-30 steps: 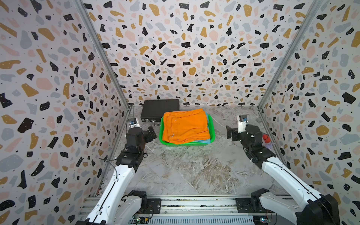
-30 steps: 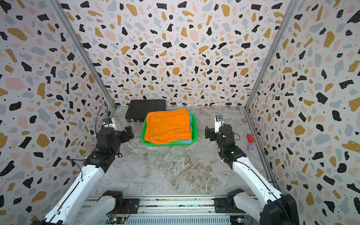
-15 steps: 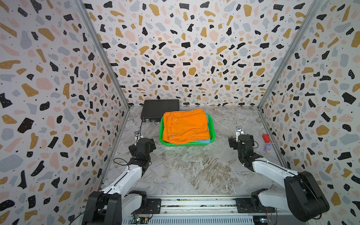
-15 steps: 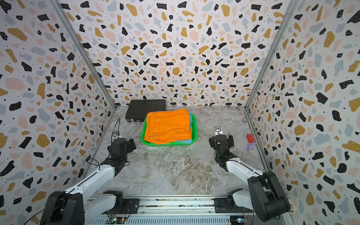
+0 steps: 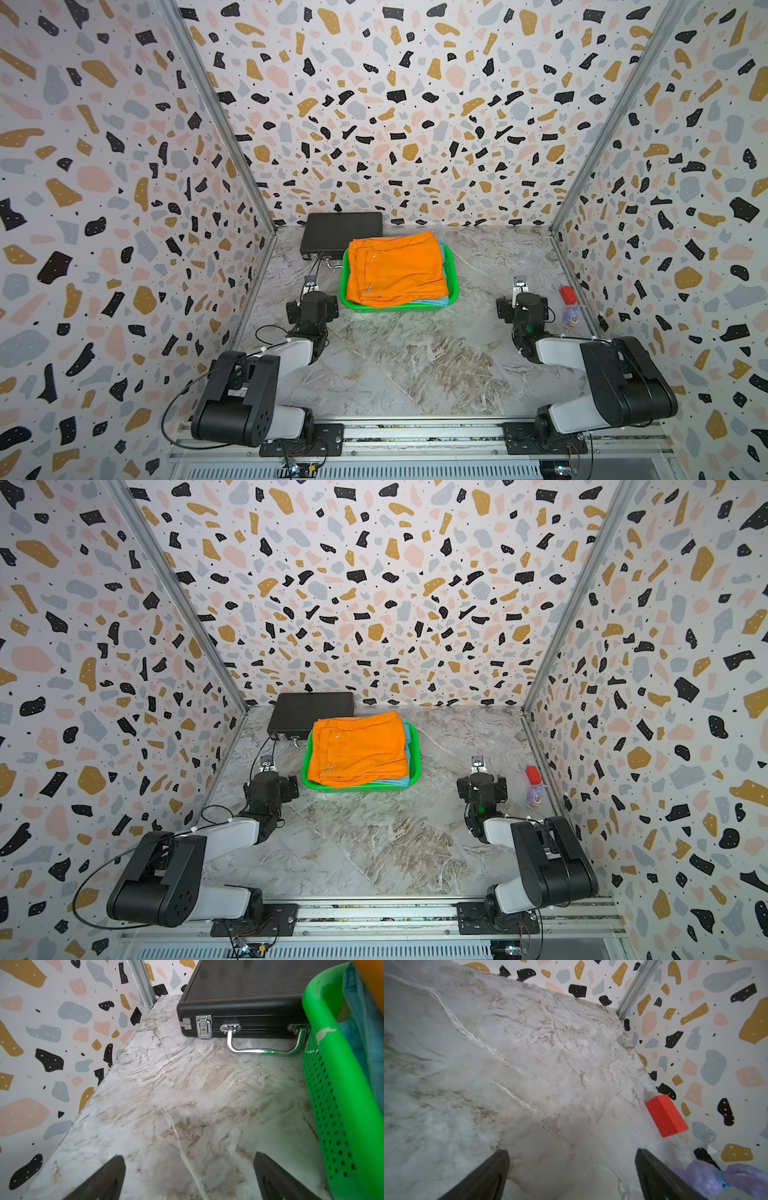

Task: Put the folded long pants in the basket
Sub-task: Reset both arms

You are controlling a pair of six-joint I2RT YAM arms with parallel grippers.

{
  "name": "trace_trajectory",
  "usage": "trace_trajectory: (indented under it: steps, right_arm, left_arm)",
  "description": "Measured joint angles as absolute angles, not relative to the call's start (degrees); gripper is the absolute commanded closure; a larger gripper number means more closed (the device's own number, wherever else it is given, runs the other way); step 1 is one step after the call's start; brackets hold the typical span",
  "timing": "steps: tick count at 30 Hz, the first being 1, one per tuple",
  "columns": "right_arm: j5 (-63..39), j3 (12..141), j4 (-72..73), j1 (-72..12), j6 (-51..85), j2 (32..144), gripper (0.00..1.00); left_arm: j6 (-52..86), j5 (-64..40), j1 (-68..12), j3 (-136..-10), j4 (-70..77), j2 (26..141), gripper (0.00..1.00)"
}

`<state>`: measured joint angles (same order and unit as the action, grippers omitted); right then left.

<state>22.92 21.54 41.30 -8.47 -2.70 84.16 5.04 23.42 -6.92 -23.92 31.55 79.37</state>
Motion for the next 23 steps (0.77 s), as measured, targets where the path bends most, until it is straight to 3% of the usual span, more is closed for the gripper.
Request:
trace_trajectory:
  steps: [7,23]
  right_arm:
    - [17.7,18.2,49.5,-4.2,-1.4,87.5,0.00]
    - [16.1,18.3,51.8,-4.3,-1.1,87.4,0.00]
  left_arm:
    - [3.3,21.4,-6.9,-17.5,45.6,81.3,0.00]
    - [1.5,23.6,-9.8,-16.0,47.7,81.7,0.00]
